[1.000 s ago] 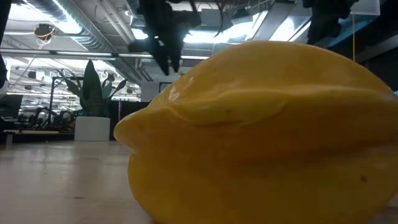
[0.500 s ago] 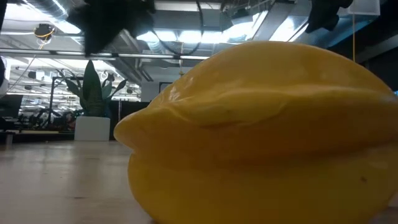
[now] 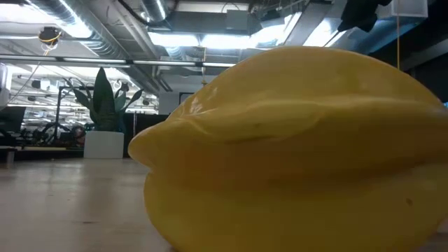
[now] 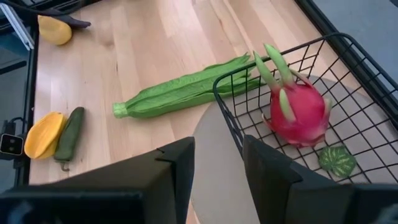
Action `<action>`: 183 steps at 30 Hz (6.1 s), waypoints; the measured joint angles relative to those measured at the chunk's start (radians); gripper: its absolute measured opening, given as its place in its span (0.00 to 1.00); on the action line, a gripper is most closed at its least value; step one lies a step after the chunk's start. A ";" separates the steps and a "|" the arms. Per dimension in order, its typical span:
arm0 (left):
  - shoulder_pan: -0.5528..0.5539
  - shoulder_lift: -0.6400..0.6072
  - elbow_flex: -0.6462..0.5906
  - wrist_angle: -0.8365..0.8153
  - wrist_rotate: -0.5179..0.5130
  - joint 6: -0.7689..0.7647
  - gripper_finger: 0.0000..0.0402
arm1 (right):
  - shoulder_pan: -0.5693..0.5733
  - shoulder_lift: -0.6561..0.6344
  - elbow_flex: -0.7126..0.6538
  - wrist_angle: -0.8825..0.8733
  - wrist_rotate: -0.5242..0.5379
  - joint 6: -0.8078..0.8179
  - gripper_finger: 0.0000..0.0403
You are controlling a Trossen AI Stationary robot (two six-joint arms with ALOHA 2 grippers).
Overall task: Build produce basket
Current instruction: Put the pear into the black wire basket
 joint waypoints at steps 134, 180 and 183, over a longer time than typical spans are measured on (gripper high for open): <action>-0.123 -0.034 -0.058 0.177 -0.214 0.075 0.00 | 0.000 0.002 -0.001 0.022 0.002 -0.036 0.31; 0.706 0.047 0.338 0.822 -0.653 1.473 0.00 | 0.000 0.006 -0.001 0.066 0.289 -0.059 0.31; 0.706 0.047 0.338 0.811 -0.655 1.473 0.00 | 0.000 0.006 -0.001 0.066 0.289 -0.060 0.31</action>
